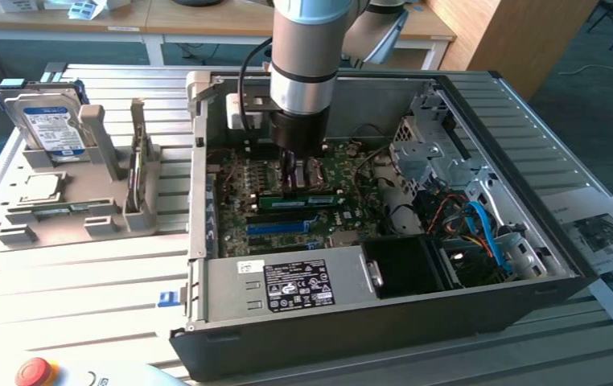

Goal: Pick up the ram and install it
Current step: 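Press down the ram until it locks into place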

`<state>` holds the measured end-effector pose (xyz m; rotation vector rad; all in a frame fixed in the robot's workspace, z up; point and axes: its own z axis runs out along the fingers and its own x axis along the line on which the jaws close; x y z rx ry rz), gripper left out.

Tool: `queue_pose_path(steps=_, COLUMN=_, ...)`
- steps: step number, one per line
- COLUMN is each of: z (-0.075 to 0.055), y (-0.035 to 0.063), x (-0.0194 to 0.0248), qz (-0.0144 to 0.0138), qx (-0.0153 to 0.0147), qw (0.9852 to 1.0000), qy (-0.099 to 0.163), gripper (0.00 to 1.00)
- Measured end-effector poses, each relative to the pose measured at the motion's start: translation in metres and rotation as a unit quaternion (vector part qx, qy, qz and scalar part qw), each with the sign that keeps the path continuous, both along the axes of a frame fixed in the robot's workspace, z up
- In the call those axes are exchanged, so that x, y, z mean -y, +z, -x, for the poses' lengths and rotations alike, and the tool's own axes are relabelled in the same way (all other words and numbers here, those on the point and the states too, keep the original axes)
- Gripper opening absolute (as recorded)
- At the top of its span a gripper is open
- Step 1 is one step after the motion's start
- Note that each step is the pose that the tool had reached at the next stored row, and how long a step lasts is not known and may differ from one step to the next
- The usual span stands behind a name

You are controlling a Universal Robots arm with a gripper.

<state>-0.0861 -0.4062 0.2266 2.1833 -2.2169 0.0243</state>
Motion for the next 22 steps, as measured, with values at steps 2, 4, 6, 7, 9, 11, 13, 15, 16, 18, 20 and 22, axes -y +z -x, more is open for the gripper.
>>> queue_pose_path(steps=2, z=0.0, y=-0.0007, x=0.0, qz=-0.0001, qx=0.0, qw=1.0, qy=0.0, gripper=0.1)
queue_pose_path(steps=4, z=0.0, y=-0.0012, x=0.0, qz=0.0, qx=0.0, qw=1.0, qy=0.0, gripper=0.1)
queue_pose_path(steps=6, z=0.0001, y=-0.0016, x=0.0001, qz=0.0001, qx=-0.0001, qw=1.0, qy=0.0, gripper=0.1)
queue_pose_path(steps=7, z=0.0, y=-0.0018, x=0.0001, qz=0.0001, qx=-0.0001, qw=1.0, qy=0.0, gripper=0.1)
queue_pose_path(steps=9, z=0.0, y=-0.0023, x=0.0, qz=0.0001, qx=0.0, qw=1.0, qy=0.0, gripper=0.1)
queue_pose_path(steps=11, z=0.0, y=-0.0027, x=0.0001, qz=0.0001, qx=-0.0001, qw=1.0, qy=0.0, gripper=0.1)
queue_pose_path(steps=13, z=0.0, y=-0.0033, x=0.0001, qz=0.0001, qx=-0.0001, qw=1.0, qy=0.0, gripper=0.1)
queue_pose_path(steps=15, z=0.0, y=-0.0039, x=0.0001, qz=0.0001, qx=-0.0001, qw=1.0, qy=0.0, gripper=0.1)
queue_pose_path(steps=16, z=0.0, y=-0.0043, x=0.0001, qz=0.0, qx=0.0, qw=1.0, qy=0.0, gripper=0.1)
queue_pose_path(steps=18, z=0.0, y=-0.005, x=0.0001, qz=0.0001, qx=-0.0001, qw=1.0, qy=0.0, gripper=0.1)
queue_pose_path(steps=20, z=0.0, y=-0.0055, x=0.0001, qz=0.0002, qx=-0.0001, qw=1.0, qy=0.0, gripper=0.1)
queue_pose_path(steps=22, z=0.0, y=-0.0056, x=0.0001, qz=0.0002, qx=-0.0001, qw=1.0, qy=0.0, gripper=0.1)
